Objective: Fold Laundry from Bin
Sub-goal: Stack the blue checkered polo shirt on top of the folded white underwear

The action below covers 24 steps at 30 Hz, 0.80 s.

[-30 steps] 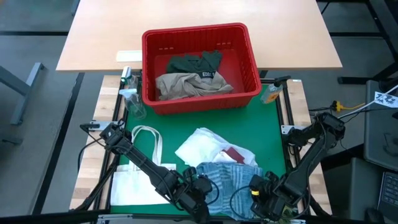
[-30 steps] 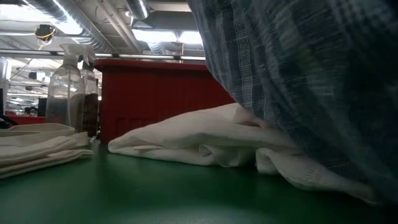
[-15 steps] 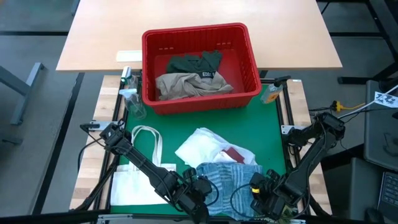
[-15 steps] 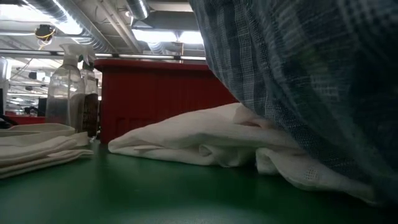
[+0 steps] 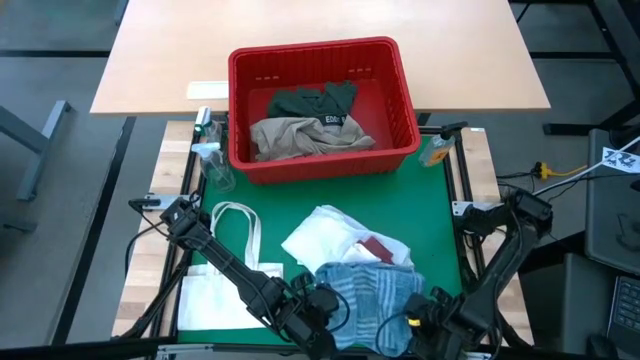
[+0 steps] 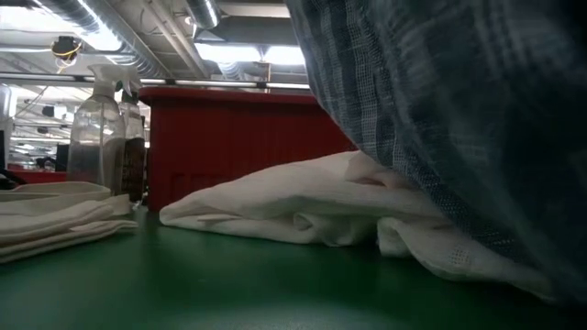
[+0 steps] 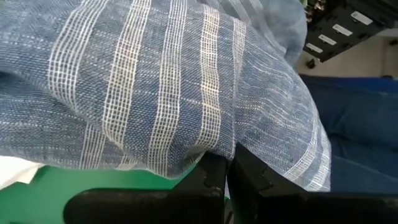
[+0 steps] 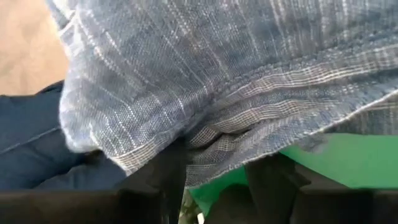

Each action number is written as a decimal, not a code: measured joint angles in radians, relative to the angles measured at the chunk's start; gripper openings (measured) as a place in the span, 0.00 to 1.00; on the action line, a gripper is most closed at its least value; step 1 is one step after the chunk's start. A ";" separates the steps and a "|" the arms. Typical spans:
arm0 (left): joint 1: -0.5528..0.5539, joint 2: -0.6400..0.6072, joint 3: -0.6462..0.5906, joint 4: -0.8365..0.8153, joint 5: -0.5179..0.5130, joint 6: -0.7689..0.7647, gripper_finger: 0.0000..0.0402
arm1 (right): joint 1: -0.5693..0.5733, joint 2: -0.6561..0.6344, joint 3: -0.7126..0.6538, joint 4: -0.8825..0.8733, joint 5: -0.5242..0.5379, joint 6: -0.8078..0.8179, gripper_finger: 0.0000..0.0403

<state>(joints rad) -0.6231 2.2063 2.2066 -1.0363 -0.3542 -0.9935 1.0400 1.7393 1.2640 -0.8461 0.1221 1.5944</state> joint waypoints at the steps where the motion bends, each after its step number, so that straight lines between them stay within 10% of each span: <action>1: 0.000 0.000 0.000 0.000 0.008 0.000 0.00 | 0.000 0.004 0.000 0.001 0.006 0.000 0.39; 24: 0.001 0.000 0.000 -0.132 0.031 0.035 0.00 | 0.001 0.085 0.000 0.140 0.027 0.059 0.39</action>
<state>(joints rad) -0.6224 2.2063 2.2066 -1.1686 -0.3233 -0.9585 1.0405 1.8244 1.2640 -0.7059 0.1493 1.6535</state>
